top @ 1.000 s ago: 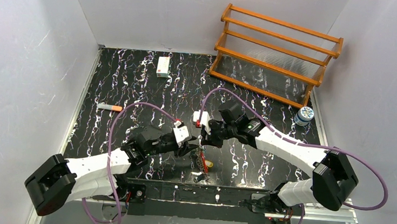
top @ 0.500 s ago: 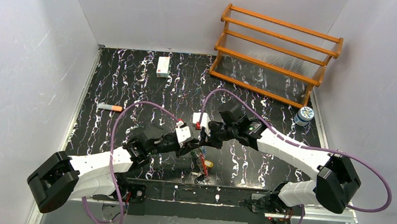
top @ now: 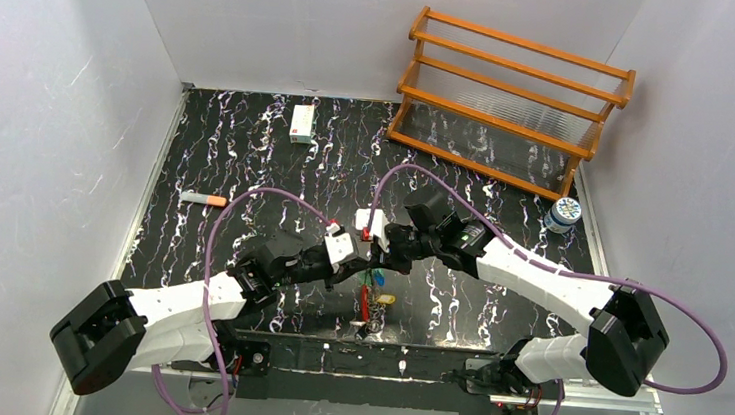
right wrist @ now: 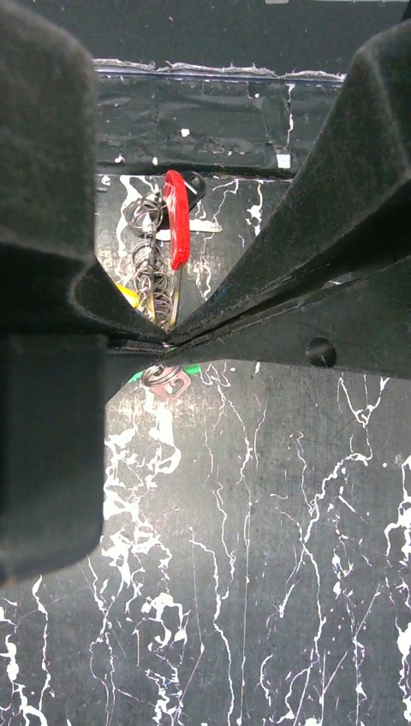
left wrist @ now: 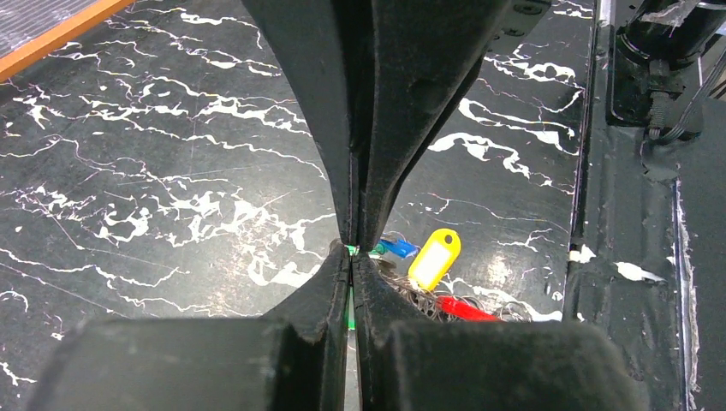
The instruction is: Put the keys on the keyring
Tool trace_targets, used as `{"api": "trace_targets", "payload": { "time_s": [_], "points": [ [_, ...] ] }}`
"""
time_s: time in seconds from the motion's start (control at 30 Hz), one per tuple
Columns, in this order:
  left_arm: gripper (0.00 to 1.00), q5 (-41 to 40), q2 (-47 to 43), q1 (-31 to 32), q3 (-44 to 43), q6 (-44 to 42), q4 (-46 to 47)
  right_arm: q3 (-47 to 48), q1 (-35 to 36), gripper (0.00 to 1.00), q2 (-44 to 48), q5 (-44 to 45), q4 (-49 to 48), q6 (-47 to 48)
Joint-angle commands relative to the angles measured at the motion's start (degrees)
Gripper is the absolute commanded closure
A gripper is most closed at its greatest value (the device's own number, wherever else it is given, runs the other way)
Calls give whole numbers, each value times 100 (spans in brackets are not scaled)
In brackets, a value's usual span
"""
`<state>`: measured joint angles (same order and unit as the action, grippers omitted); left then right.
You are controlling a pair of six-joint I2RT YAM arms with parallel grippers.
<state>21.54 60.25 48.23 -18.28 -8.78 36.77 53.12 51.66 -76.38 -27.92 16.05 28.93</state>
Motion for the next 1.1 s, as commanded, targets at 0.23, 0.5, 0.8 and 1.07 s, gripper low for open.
{"api": "trace_targets", "payload": {
  "time_s": [0.23,0.5,0.8,1.07],
  "points": [
    [100,-224,-220,25,-90,-126,-30,202,63,96,225,210,-385,-124],
    [100,-324,-517,28,138,48,280,-537,-112,48,751,126,-1399,-493],
    [100,-321,-772,21,561,348,1236,-1259,-935,56,1152,-1416,-2681,-1121],
    [100,-75,-832,21,738,453,1779,-1436,-1189,57,1081,-2629,-3157,-1251]
  ]
}}
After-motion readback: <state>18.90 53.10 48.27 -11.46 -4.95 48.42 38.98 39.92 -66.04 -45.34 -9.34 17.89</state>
